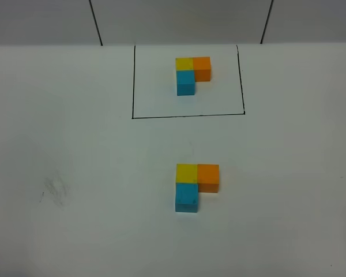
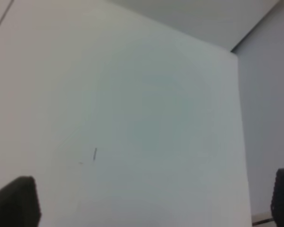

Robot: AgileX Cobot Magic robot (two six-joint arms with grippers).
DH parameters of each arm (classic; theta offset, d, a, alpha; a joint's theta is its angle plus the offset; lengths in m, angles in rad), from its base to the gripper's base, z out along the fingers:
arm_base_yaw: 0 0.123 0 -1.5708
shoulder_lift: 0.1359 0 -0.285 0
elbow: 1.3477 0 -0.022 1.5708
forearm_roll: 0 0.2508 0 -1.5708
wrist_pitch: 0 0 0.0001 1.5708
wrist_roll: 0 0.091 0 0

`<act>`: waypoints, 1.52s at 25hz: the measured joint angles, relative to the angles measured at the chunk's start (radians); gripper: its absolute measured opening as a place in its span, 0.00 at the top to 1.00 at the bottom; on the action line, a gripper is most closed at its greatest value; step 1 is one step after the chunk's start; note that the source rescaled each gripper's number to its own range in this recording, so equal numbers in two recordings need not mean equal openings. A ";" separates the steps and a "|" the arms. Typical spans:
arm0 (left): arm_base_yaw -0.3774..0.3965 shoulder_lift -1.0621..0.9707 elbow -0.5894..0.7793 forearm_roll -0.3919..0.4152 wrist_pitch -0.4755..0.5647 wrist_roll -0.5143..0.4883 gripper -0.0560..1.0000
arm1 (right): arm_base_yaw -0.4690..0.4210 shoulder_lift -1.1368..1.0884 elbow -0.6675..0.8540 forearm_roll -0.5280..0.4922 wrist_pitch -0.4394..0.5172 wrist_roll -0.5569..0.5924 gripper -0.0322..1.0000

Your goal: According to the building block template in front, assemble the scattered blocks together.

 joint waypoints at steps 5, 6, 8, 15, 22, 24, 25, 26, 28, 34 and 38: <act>0.000 0.000 0.000 0.000 0.000 0.000 0.30 | 0.012 -0.151 0.063 0.033 0.126 0.108 0.01; 0.000 0.000 0.000 0.000 0.000 0.000 0.30 | 0.012 -0.174 0.070 0.039 0.156 0.127 0.01; 0.000 0.000 0.000 0.000 0.000 0.000 0.30 | 0.012 -0.218 0.083 0.049 0.211 0.161 0.01; 0.000 0.000 0.000 0.000 0.000 0.000 0.30 | 0.012 -0.400 0.161 0.091 0.236 0.192 0.03; 0.000 0.000 0.000 0.000 0.000 0.000 0.30 | 0.012 -0.423 0.177 0.100 0.205 0.203 0.09; 0.000 0.000 0.000 0.000 0.000 0.000 0.30 | 0.012 -0.423 0.177 0.102 0.203 0.204 0.15; 0.000 0.000 0.000 0.000 0.000 0.000 0.30 | 0.012 -0.423 0.177 0.103 0.202 0.205 0.18; 0.000 0.000 0.000 0.000 0.000 0.000 0.30 | 0.012 -0.423 0.177 0.103 0.202 0.205 0.21; 0.000 0.000 0.000 0.000 0.000 0.000 0.30 | 0.012 -0.423 0.177 0.103 0.201 0.205 0.29; 0.000 0.000 0.000 0.000 0.000 0.000 0.30 | 0.046 -0.423 0.177 0.103 0.199 0.205 0.50; 0.000 0.000 0.000 0.000 0.000 0.000 0.30 | 0.096 -0.423 0.177 0.103 0.199 0.205 0.64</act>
